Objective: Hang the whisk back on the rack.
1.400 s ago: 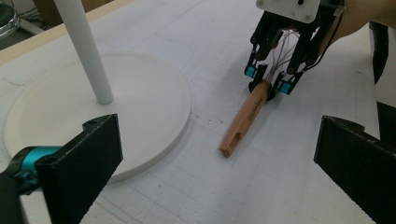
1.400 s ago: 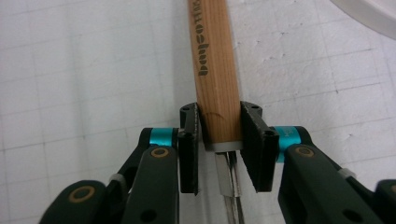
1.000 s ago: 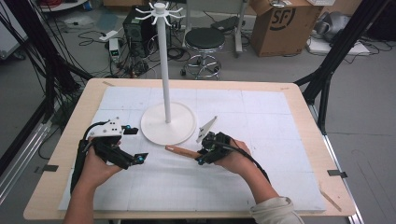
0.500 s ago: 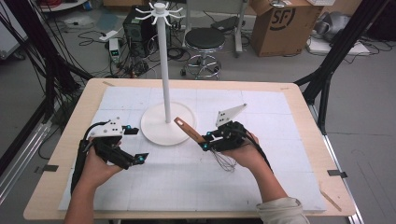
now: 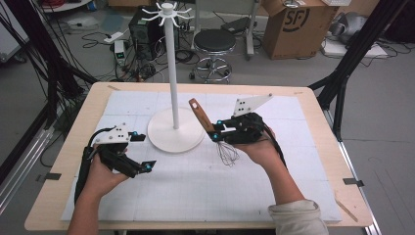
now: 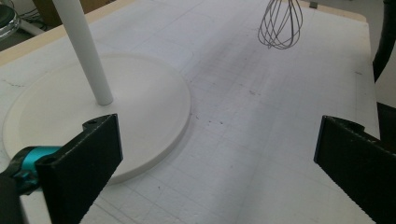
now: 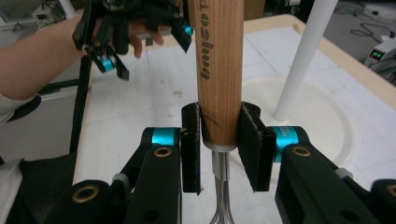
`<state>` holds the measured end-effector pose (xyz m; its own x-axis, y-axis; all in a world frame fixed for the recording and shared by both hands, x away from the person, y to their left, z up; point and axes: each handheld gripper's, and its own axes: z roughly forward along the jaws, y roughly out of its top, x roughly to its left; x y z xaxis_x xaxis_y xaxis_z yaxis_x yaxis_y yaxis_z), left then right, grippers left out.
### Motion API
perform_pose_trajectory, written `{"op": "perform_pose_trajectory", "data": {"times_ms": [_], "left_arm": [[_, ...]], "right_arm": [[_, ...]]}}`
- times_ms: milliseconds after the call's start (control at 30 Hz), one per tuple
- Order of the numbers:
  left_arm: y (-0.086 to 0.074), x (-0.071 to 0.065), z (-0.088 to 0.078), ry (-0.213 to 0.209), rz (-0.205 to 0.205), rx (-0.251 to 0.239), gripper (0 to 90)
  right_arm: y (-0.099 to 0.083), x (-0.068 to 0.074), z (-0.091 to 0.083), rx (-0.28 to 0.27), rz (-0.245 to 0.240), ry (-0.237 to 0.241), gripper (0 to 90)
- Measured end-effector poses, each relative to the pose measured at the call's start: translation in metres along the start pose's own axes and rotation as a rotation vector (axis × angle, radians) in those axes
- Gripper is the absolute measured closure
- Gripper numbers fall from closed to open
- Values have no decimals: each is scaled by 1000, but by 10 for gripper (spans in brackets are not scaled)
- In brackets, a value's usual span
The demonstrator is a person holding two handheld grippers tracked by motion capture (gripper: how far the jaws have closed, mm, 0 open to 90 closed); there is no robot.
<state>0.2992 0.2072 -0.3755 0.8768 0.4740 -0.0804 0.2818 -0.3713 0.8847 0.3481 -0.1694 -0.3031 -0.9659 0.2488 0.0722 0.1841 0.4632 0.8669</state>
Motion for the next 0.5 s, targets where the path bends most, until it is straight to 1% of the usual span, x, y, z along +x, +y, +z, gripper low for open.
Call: {"op": "perform_pose_trajectory", "data": {"times_ms": [33, 100, 133, 167, 233, 267, 333, 367, 400, 467, 500], "left_arm": [[0, 0, 0, 1, 1, 1, 16], [0, 0, 0, 0, 0, -1, 16], [0, 0, 0, 0, -2, -3, 16], [0, 0, 0, 0, -2, -3, 16], [0, 0, 0, -1, -3, -3, 16], [0, 0, 0, -1, -2, -3, 16], [0, 0, 0, -3, -1, -4, 16], [0, 0, -1, -2, -2, -4, 16], [0, 0, -1, -2, -2, -4, 16], [0, 0, -1, -2, -4, -4, 16], [0, 0, -1, -1, -5, -5, 16]], "right_arm": [[3, -1, 0, -9, -13, -5, 716], [11, -1, -1, -24, -17, -8, 716], [14, -1, -2, -21, -24, -10, 716], [18, -2, -2, -29, -37, -22, 716], [26, -2, -4, -41, -26, -16, 716], [30, -4, -5, -48, -37, -25, 716], [38, -4, -7, -52, -23, -25, 716], [41, -6, -7, -64, -38, -28, 716], [45, -6, -8, -66, -32, -27, 716], [52, -10, -9, -76, -43, -34, 716], [52, -10, -9, -76, -43, -34, 716]]}}
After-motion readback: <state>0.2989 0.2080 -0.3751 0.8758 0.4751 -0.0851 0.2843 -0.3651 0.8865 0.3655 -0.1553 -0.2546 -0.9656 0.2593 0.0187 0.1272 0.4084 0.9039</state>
